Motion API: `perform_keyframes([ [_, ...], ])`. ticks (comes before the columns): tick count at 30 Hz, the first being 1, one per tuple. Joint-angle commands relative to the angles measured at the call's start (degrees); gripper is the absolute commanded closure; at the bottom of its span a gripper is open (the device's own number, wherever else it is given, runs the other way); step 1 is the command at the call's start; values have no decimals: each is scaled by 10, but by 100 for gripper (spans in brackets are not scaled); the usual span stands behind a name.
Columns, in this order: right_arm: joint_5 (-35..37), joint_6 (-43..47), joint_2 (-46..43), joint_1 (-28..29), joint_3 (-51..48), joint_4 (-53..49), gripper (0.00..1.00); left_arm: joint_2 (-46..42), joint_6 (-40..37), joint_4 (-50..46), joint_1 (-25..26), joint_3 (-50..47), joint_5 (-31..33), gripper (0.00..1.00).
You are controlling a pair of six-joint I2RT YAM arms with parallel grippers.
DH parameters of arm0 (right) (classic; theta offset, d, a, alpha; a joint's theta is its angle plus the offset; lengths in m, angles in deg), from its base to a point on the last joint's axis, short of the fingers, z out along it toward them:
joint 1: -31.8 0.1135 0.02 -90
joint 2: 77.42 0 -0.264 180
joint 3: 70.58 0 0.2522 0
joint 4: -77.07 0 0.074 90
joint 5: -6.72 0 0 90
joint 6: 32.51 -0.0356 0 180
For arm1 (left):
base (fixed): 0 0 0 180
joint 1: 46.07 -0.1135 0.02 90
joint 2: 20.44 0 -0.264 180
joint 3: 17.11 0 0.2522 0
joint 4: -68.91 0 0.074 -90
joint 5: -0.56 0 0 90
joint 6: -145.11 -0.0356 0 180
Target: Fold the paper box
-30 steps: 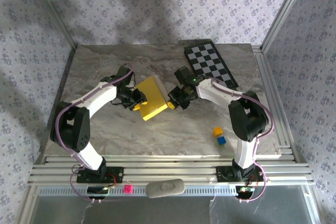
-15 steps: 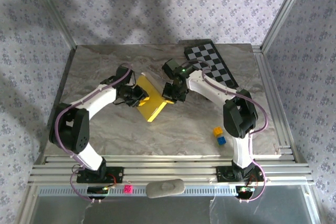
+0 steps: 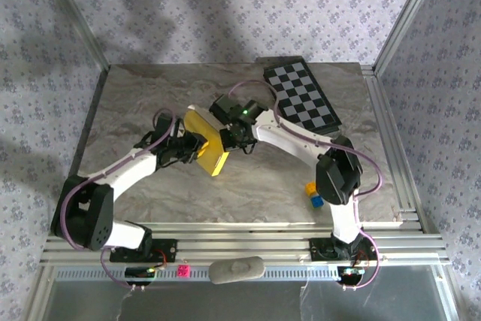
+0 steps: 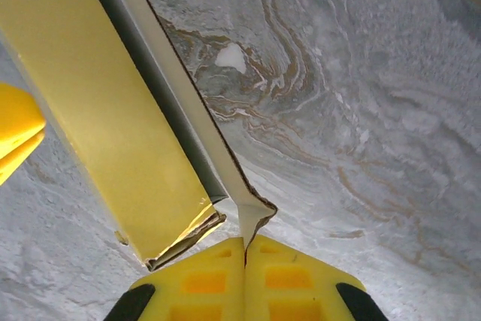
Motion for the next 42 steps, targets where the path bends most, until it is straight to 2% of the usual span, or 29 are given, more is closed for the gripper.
perform_keyframes([
  [1, 80, 66, -43, 18, 3, 17, 100, -37, 45, 61, 6, -28, 22, 77],
  [9, 123, 137, -56, 48, 4, 48, 100, -112, 93, 87, 9, -88, 60, 76],
  [15, 138, 171, -68, 60, -55, 88, 100, -102, 113, 125, 13, -120, 59, 76],
  [26, 142, 201, -91, 77, -106, 140, 100, -46, 112, 165, 47, -86, 82, 75],
  [30, 151, 202, -91, 87, -109, 144, 100, -75, 106, 139, 51, -70, 120, 63],
  [35, 157, 205, -85, 95, -107, 144, 100, -134, 103, 106, 48, -68, 174, 57],
  [37, 155, 205, -83, 94, -106, 145, 100, -143, 104, 104, 44, -66, 176, 52],
  [42, 150, 210, -77, 95, -99, 147, 100, -129, 100, 110, 28, -65, 156, 49],
])
